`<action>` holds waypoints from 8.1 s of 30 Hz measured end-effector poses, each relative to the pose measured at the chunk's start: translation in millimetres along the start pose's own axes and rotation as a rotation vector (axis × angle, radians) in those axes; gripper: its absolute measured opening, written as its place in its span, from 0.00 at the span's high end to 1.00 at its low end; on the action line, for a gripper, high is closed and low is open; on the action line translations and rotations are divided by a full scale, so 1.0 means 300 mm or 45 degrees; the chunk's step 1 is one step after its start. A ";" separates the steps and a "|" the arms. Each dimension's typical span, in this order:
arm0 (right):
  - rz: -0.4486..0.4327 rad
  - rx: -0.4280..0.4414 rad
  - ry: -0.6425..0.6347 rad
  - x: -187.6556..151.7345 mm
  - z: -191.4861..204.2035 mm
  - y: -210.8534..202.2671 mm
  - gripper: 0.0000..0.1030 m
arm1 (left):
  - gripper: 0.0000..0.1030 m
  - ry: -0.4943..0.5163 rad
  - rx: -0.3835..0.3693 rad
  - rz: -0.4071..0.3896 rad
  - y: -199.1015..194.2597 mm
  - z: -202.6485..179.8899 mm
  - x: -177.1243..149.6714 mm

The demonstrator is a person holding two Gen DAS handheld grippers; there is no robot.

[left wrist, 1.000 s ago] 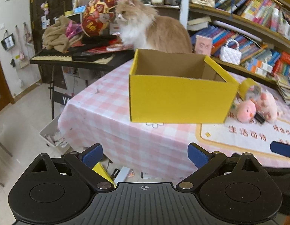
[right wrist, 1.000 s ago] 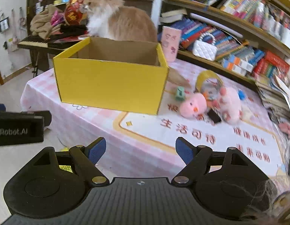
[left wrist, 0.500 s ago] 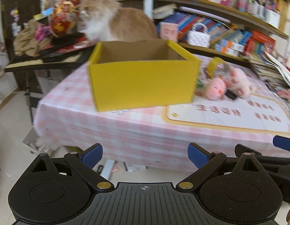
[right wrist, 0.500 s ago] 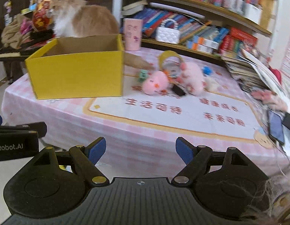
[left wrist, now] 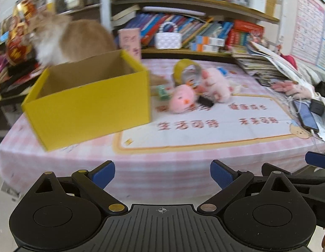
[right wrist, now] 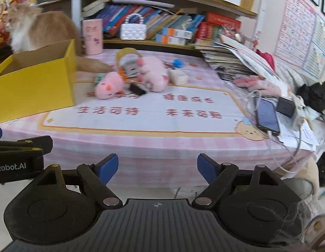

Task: Organize objects
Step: 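Withdraw both tools from the box back toward the remaining toys, then grasp the pink plush bunny with the right tool while the left tool grasps the pink plush pig, then lift the pink bunny and pink pig toward the yellow box, then drop the pink bunny and pink pig into the yellow box, opening both tools, then withdraw both tools from the box toward the tape and clip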

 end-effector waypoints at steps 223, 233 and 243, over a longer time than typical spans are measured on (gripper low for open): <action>-0.121 0.470 -0.290 0.187 0.426 0.013 0.33 | 0.12 -0.340 0.413 -0.127 -0.138 0.394 -0.034; -0.094 0.397 -0.245 0.076 0.357 -0.041 0.32 | 0.12 -0.282 0.330 -0.064 -0.145 0.321 -0.112; -0.056 0.273 -0.137 0.023 0.230 -0.051 0.31 | 0.12 -0.173 0.205 -0.034 -0.106 0.210 -0.107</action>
Point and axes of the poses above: each gripper's, at about its wrist camera, not at the fingertips, and y roughly the way its jaws point, z to its left, x to its top, the point moved 1 cm from there along y, roughly the way its jaws point, and after that the axes turned 5 degrees about z, right-handed, at the moved point
